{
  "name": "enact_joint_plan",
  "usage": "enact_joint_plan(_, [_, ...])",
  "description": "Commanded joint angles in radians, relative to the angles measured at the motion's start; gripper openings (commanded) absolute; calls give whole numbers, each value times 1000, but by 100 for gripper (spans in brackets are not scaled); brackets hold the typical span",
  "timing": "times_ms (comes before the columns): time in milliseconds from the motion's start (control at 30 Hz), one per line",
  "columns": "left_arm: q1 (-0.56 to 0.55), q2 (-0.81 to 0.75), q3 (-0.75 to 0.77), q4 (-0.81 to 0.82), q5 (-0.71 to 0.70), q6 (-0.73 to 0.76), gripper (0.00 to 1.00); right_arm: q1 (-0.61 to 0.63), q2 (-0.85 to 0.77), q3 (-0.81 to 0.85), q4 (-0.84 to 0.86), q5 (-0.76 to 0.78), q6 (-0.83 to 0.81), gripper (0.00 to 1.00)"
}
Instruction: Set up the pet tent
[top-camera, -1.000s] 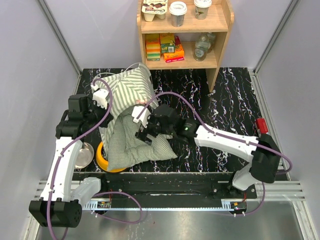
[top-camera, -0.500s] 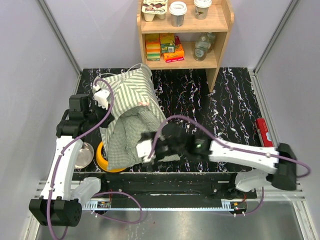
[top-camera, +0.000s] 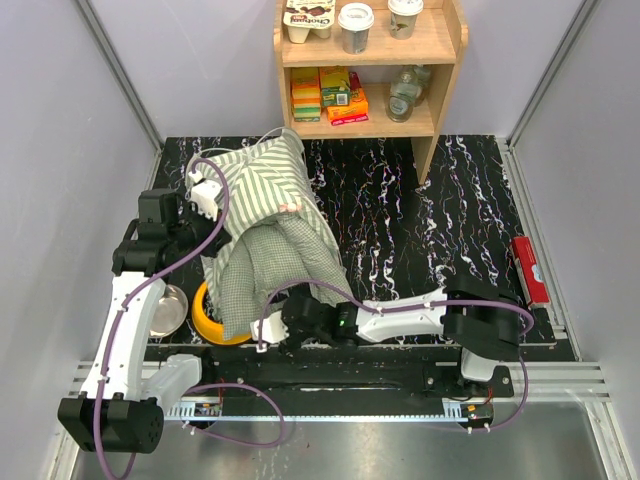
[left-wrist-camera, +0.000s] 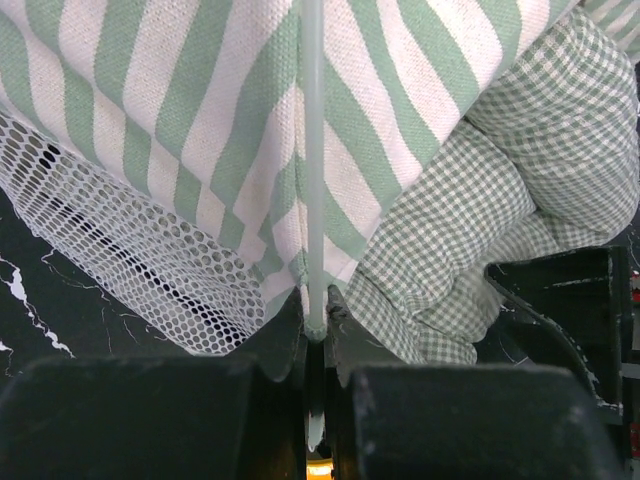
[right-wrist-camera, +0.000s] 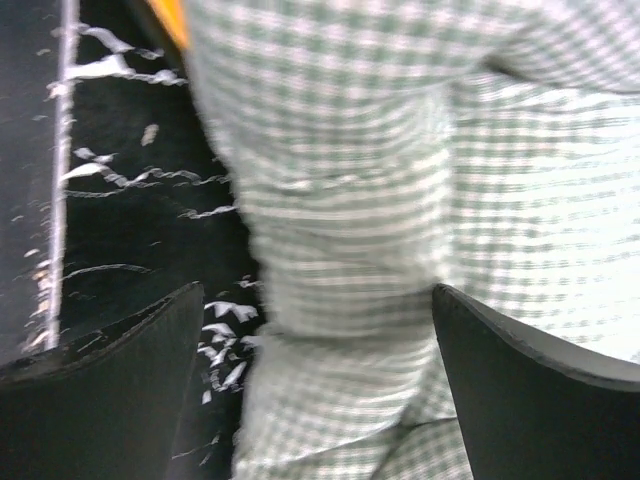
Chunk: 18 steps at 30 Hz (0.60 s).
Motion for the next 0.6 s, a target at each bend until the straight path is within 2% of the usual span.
enact_joint_plan(0, [-4,5,8,-42,48,15,0,18,-28,21,170,172,-70,99])
enact_joint_plan(100, [-4,4,11,-43,51,18,0,40,-81,-3,203,155,-101,99])
enact_joint_plan(200, [-4,8,13,-43,53,20,0,43,-100,-1,152,127,-104,99])
enact_joint_plan(433, [-4,7,19,-54,62,29,0,17,38,6,49,156,-93,99])
enact_joint_plan(500, [-4,1,17,-60,64,33,0,12,95,47,-1,226,-84,99])
enact_joint_plan(533, [-4,-1,17,-63,64,39,0,11,119,74,-15,277,-77,92])
enact_joint_plan(567, [-4,-4,16,-66,65,41,0,11,133,102,-38,306,-63,80])
